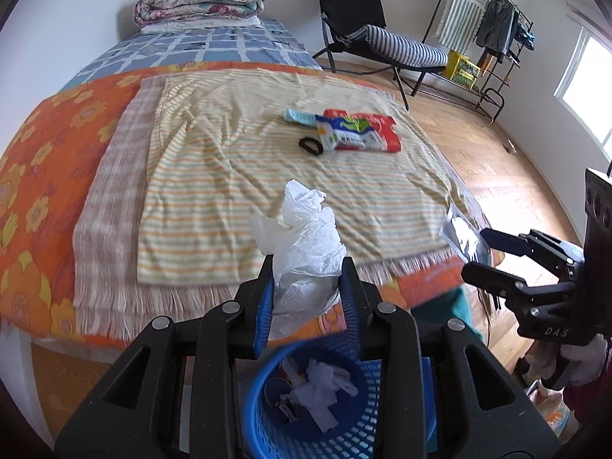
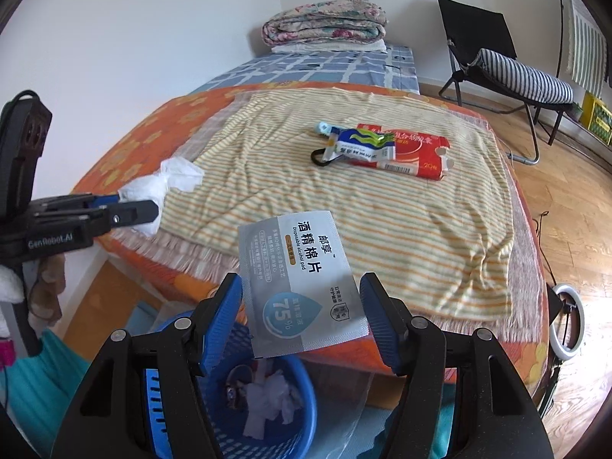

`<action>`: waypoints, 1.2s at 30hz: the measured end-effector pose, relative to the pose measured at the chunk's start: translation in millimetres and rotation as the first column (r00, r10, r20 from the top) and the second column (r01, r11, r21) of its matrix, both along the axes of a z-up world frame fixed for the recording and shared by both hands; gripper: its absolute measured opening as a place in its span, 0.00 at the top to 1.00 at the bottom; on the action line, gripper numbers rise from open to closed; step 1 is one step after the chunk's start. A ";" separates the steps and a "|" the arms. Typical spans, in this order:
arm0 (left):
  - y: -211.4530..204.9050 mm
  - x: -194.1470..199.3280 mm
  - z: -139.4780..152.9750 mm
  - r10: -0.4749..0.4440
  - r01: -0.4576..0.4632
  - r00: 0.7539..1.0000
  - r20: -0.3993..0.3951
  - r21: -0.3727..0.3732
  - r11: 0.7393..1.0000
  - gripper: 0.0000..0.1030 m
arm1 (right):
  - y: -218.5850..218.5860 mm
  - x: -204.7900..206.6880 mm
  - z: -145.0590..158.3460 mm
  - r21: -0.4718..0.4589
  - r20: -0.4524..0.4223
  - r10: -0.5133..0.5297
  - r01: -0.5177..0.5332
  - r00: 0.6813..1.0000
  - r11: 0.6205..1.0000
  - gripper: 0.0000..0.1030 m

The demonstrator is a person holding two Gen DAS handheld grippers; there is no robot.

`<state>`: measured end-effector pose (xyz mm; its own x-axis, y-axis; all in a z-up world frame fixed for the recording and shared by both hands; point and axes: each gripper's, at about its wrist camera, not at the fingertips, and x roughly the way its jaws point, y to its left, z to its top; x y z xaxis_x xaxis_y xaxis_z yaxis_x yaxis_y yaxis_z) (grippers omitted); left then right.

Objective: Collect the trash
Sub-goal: 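Carry tissue and wipes packet over the blue basket with both tools, then open both tools to drop tissue and wipes packet into the basket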

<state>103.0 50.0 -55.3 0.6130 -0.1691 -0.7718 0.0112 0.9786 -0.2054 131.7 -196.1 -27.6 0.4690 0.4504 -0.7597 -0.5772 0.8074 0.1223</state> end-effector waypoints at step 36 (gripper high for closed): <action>-34.3 -89.7 -93.1 -0.086 0.082 0.970 -0.229 -0.025 0.996 0.69 | 9.1 -77.9 -66.3 -0.039 -0.156 0.032 -0.039 0.987 0.999 0.39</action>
<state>13.3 15.7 -148.4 0.4024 -0.2253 -0.8873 0.0439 0.9729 -0.2271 53.8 -187.0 -94.0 0.3284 0.4311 -0.8404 -0.5822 0.7930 0.1794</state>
